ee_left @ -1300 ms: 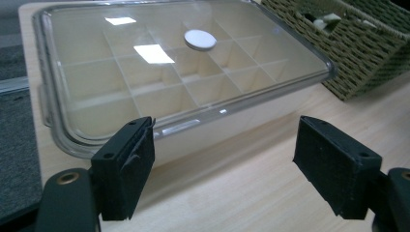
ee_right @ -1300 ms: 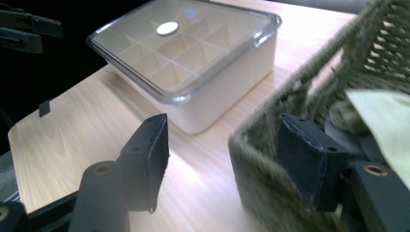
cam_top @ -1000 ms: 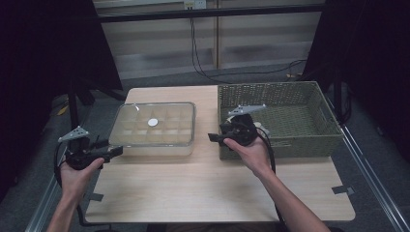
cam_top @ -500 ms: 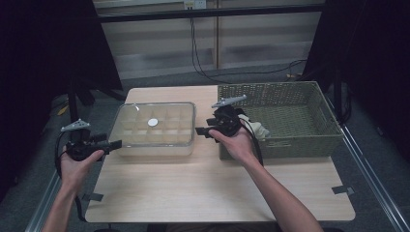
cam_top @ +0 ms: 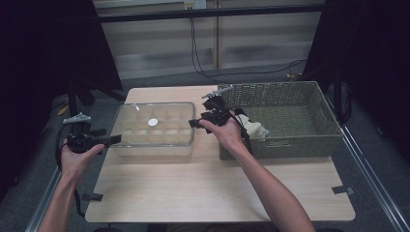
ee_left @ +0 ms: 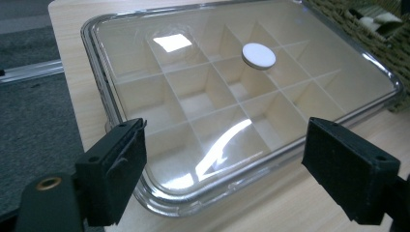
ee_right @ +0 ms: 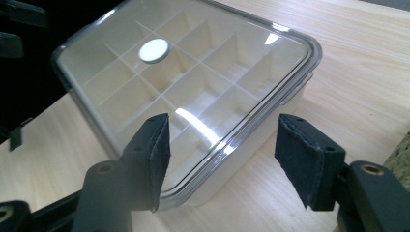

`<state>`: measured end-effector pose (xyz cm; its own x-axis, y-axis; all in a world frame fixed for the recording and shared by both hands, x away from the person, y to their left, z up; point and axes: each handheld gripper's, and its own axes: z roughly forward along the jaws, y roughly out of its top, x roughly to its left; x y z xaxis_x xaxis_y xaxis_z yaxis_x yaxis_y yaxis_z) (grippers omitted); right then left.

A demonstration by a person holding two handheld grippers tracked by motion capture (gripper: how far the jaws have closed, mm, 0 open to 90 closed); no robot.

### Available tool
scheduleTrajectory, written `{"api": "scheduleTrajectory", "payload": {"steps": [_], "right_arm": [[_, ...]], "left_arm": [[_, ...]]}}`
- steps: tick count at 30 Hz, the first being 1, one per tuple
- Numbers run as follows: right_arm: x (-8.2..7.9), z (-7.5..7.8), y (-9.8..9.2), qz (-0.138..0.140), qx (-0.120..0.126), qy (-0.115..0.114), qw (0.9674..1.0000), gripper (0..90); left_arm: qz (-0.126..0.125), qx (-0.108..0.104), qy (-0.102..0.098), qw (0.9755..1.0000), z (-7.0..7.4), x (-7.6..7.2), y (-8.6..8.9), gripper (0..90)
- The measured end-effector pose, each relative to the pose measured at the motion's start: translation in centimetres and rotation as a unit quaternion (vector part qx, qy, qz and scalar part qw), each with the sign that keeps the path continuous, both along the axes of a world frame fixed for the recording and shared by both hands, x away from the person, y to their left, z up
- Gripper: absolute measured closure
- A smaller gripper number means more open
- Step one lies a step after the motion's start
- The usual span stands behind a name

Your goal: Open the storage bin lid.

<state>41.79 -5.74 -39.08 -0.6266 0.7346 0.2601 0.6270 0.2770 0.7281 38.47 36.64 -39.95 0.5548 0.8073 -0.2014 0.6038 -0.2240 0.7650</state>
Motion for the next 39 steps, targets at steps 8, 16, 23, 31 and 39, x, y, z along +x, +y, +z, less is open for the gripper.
{"api": "scheduleTrajectory", "payload": {"steps": [8, 16, 23, 31, 39], "right_arm": [[2.3, -0.4, 1.1, -0.012, -0.018, 0.030, 0.9993, 30.1], [3.7, -0.8, 1.7, -0.015, -0.036, 0.047, 0.9981, 28.0], [5.5, -1.4, 2.4, -0.021, -0.042, 0.076, 0.9960, 27.9], [7.0, -1.8, 3.5, -0.030, -0.050, 0.098, 0.9935, 24.4], [8.1, -2.7, 4.3, -0.050, -0.056, 0.111, 0.9910, 19.6]], "left_arm": [[0.015, 0.004, 0.015, 0.9998, -0.2, 1.9, 1.0, 13.2], [0.023, 0.010, 0.025, 0.9994, -0.4, 3.2, 1.3, 13.5], [0.022, 0.018, 0.042, 0.9987, -0.6, 4.8, 1.1, 12.4], [0.031, 0.005, 0.068, 0.9972, -1.5, 6.1, 1.5, 14.1], [0.025, 0.001, 0.093, 0.9953, -2.4, 7.2, 1.3, 15.4]]}}
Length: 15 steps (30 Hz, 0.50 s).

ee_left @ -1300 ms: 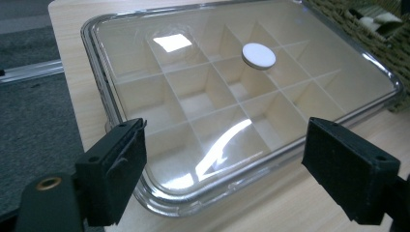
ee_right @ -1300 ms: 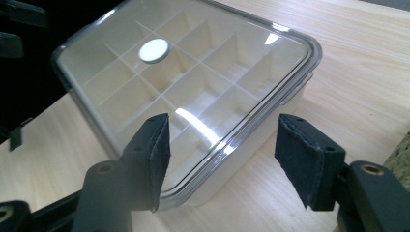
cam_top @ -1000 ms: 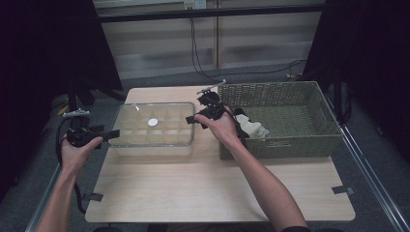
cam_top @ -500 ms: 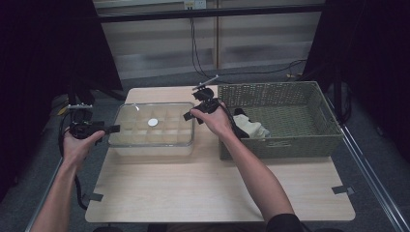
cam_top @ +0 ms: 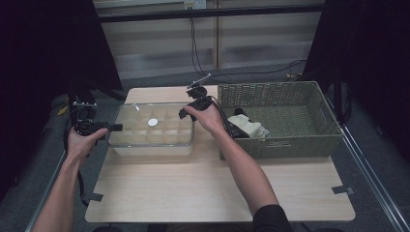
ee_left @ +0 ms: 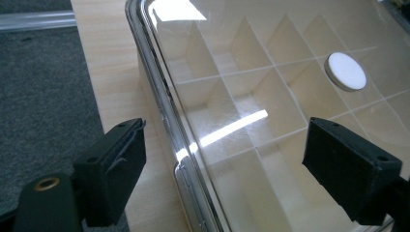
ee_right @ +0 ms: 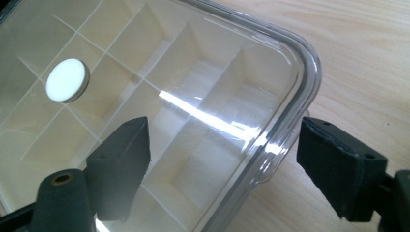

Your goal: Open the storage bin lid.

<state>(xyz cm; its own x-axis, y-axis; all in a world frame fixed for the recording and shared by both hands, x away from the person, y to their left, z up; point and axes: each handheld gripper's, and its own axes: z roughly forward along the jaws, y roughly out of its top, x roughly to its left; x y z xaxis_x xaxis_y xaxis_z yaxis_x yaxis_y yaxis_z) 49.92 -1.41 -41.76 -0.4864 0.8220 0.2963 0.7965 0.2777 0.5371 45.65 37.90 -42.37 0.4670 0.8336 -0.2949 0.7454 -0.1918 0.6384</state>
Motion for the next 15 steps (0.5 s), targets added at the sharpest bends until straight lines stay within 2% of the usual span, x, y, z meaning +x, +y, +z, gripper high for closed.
{"api": "scheduleTrajectory", "payload": {"steps": [5, 8, 11, 12, 15], "right_arm": [[0.3, -0.2, -0.1, -0.013, 0.003, 0.012, 0.9998, 19.2], [0.3, -0.4, 0.1, -0.015, -0.005, 0.012, 0.9998, 18.5], [0.2, -0.7, 0.6, -0.019, -0.013, 0.013, 0.9997, 18.0], [0.2, -0.8, 0.7, -0.019, -0.016, 0.011, 0.9996, 16.9], [0.1, -1.3, 0.9, -0.031, 0.007, 0.026, 0.9992, 15.5]], "left_arm": [[-0.006, -0.012, 0.010, 0.9999, -0.5, 0.4, -0.3, 18.2], [-0.011, -0.002, 0.015, 0.9998, -0.7, 0.5, -0.6, 17.4], [-0.011, -0.001, 0.020, 0.9997, -0.9, 0.6, -0.7, 18.3], [-0.013, -0.009, 0.020, 0.9997, -1.1, 0.6, -0.7, 18.3], [-0.017, -0.011, 0.021, 0.9996, -1.1, 0.6, -0.7, 17.8]]}}
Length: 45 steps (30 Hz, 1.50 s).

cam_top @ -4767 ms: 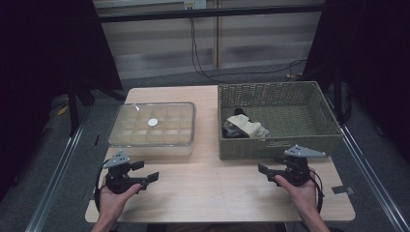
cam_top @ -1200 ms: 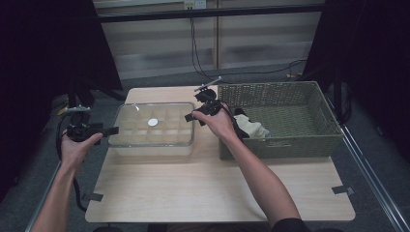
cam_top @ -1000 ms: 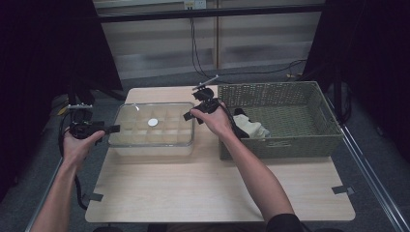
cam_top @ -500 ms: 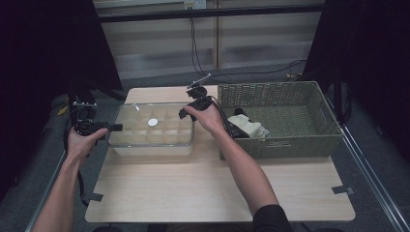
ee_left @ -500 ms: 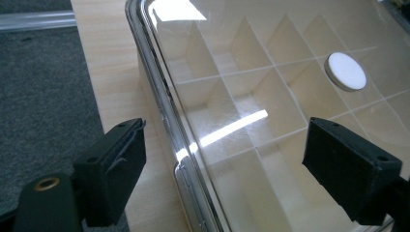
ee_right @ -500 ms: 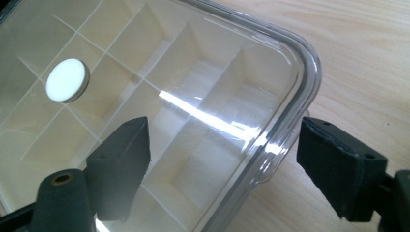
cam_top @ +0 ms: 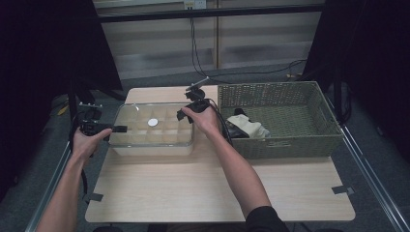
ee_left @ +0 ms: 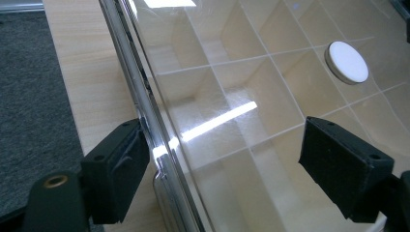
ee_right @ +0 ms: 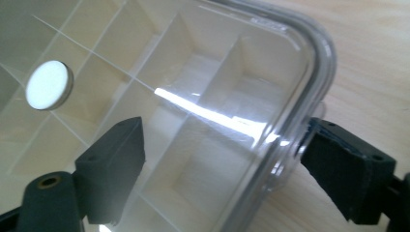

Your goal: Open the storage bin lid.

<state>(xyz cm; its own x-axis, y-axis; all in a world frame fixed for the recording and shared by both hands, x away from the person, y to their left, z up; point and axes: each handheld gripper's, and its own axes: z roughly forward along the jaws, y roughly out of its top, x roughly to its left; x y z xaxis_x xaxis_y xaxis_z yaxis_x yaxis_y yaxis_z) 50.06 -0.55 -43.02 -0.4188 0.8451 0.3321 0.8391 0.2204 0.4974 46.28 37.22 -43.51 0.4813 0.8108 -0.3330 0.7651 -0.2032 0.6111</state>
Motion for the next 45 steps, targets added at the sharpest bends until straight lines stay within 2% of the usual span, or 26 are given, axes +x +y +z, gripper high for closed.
{"api": "scheduleTrajectory", "payload": {"steps": [2, 3, 11, 14, 15, 18, 22, 26, 28, 29, 34, 39, 45], "right_arm": [[0.1, -0.3, -0.2, -0.003, 0.017, 0.004, 0.9998, 17.5], [0.1, -0.2, -0.3, -0.007, 0.019, 0.003, 0.9998, 18.7], [0.2, -0.5, -0.7, -0.019, 0.037, -0.003, 0.9991, 21.7], [0.2, -0.7, -0.9, -0.022, 0.047, -0.006, 0.9986, 24.4], [0.2, -0.7, -1.0, -0.027, 0.052, -0.005, 0.9983, 26.0], [0.1, -0.5, -1.0, -0.031, 0.052, -0.003, 0.9982, 27.1], [-0.1, -0.3, -1.0, -0.038, 0.052, -0.011, 0.9979, 29.0], [-0.2, -0.3, -1.0, -0.045, 0.053, -0.008, 0.9975, 30.2], [-0.2, -0.2, -1.1, -0.046, 0.050, -0.011, 0.9976, 31.0], [-0.2, -0.1, -1.2, -0.044, 0.049, -0.020, 0.9976, 32.7], [-0.4, 0.2, -1.1, -0.052, 0.047, -0.020, 0.9973, 33.7], [-0.6, 0.3, -1.1, -0.051, 0.049, -0.020, 0.9973, 33.6], [-0.7, 0.4, -1.1, -0.056, 0.050, -0.016, 0.9971, 34.4]], "left_arm": [[-0.002, 0.000, 0.001, 1.0000, 0.0, 0.0, 0.0, 17.3], [-0.008, 0.002, 0.004, 1.0000, 0.0, 0.1, 0.0, 16.8], [0.000, -0.015, 0.019, 0.9997, -0.5, 0.6, -0.4, 10.9], [0.002, -0.019, 0.021, 0.9996, -0.4, 0.7, -0.1, 15.8], [0.004, -0.017, 0.011, 0.9998, -0.1, 0.6, 0.3, 20.5], [0.001, -0.019, 0.011, 0.9997, -0.1, 0.6, 0.4, 23.4], [0.004, -0.021, 0.009, 0.9997, -0.1, 0.6, 0.6, 25.1], [0.011, -0.027, 0.009, 0.9995, -0.2, 0.5, 0.5, 25.0], [0.007, -0.024, 0.009, 0.9996, -0.2, 0.5, 0.5, 24.7], [0.007, -0.025, 0.009, 0.9996, -0.2, 0.5, 0.5, 24.3], [0.007, -0.028, 0.010, 0.9995, -0.2, 0.5, 0.6, 24.2], [0.013, -0.038, 0.007, 0.9992, -0.3, 0.5, 0.5, 23.5], [0.006, -0.030, 0.007, 0.9995, -0.2, 0.5, 0.6, 22.6]]}}
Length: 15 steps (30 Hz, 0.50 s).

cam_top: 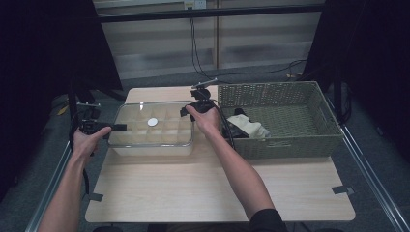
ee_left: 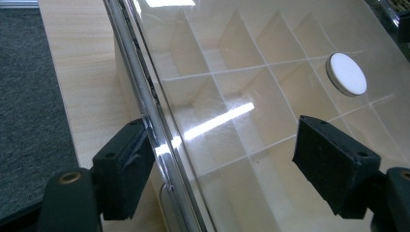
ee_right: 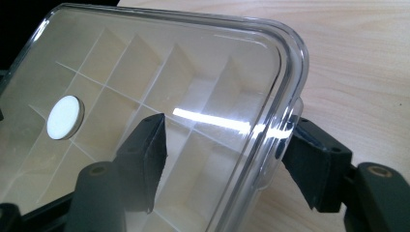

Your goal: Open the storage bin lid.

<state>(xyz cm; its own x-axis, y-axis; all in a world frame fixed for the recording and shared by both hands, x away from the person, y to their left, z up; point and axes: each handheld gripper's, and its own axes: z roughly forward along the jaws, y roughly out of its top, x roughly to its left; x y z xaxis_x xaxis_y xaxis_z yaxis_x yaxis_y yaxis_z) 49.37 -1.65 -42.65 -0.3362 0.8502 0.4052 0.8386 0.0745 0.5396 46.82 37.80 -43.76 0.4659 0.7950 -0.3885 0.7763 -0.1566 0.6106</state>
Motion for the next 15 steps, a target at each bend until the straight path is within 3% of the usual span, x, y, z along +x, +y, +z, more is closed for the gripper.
{"api": "scheduleTrajectory", "payload": {"steps": [12, 14, 15], "right_arm": [[-0.38, 0.73, -0.26, 0.004, 0.013, -0.018, 0.9997, 36.0], [-0.41, 0.74, -0.27, 0.002, 0.014, -0.019, 0.9997, 37.0], [-0.41, 0.75, -0.26, 0.002, 0.012, -0.018, 0.9998, 37.4]], "left_arm": [[0.006, -0.015, -0.013, 0.9998, 0.58, -0.22, 0.31, 23.5], [0.003, -0.003, -0.014, 0.9999, 0.50, -0.29, 0.34, 25.2], [0.009, -0.007, -0.016, 0.9998, 0.41, -0.35, 0.31, 27.0]]}}
